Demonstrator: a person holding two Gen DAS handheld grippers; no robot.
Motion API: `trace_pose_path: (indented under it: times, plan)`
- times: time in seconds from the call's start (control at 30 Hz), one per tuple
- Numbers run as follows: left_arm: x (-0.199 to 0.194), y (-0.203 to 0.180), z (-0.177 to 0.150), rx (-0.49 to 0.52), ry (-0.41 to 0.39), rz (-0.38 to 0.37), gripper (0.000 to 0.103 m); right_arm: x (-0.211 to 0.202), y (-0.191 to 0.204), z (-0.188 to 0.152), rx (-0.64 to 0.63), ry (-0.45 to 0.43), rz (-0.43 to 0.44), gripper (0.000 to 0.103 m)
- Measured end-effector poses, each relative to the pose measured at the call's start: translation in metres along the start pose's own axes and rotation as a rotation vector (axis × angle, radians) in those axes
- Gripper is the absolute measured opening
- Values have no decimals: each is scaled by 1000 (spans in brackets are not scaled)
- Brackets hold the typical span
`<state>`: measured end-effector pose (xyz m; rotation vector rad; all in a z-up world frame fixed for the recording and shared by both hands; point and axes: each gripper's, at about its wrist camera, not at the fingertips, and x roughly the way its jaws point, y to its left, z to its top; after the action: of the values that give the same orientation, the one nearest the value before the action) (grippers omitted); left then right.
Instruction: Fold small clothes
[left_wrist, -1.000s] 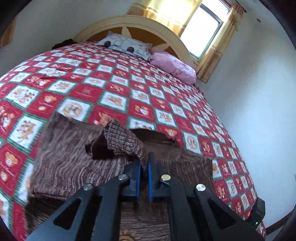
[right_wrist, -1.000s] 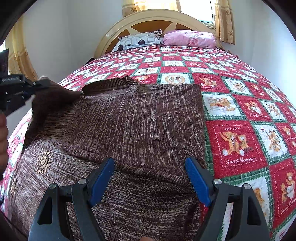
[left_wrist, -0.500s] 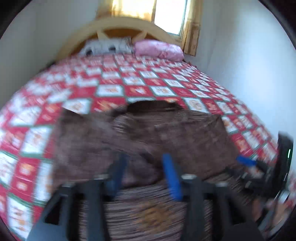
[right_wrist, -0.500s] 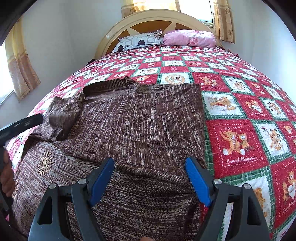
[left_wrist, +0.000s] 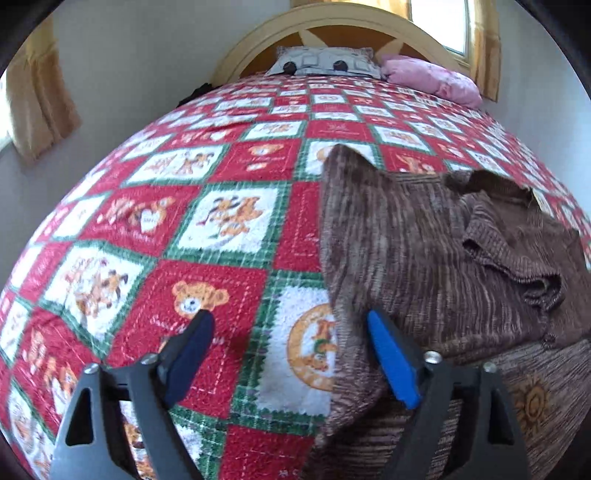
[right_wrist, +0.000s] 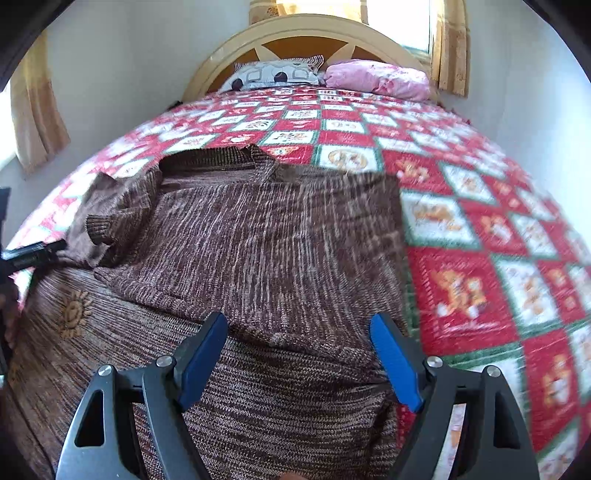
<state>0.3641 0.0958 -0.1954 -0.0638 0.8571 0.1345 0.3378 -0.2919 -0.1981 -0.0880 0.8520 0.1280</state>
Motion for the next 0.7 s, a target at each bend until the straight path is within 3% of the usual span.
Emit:
trace_pose_path:
  times: [0.07,0.2,0.37,0.4,0.5,0.53,0.6,0.63,0.7]
  plan:
    - [-3,4,-3,-22,-3,2,95,-18,17,15,-29,-44,-75,81]
    - [-2,6,-6,-44,12,-34,97,-43,62,52,-63,-116,-27,81]
    - [8,13,0,-82,17,-87,97,-10,153,71,-296,-40,21,80]
    - [8,14,0,-84,16,-90,97,0,164,70,-314,-15,22,76]
    - [9,16,0,-97,17,-110,98,36,189,66,-332,72,-3,42]
    - [9,16,0,-97,18,-113,99,40,191,66,-323,79,-23,26]
    - [10,15,0,-90,22,-118,101,43,185,70,-268,64,-28,18]
    - [11,15,1,-89,24,-118,101,37,178,73,-234,42,-23,8]
    - [11,15,1,-88,24,-122,102,21,163,75,-186,-11,-18,8]
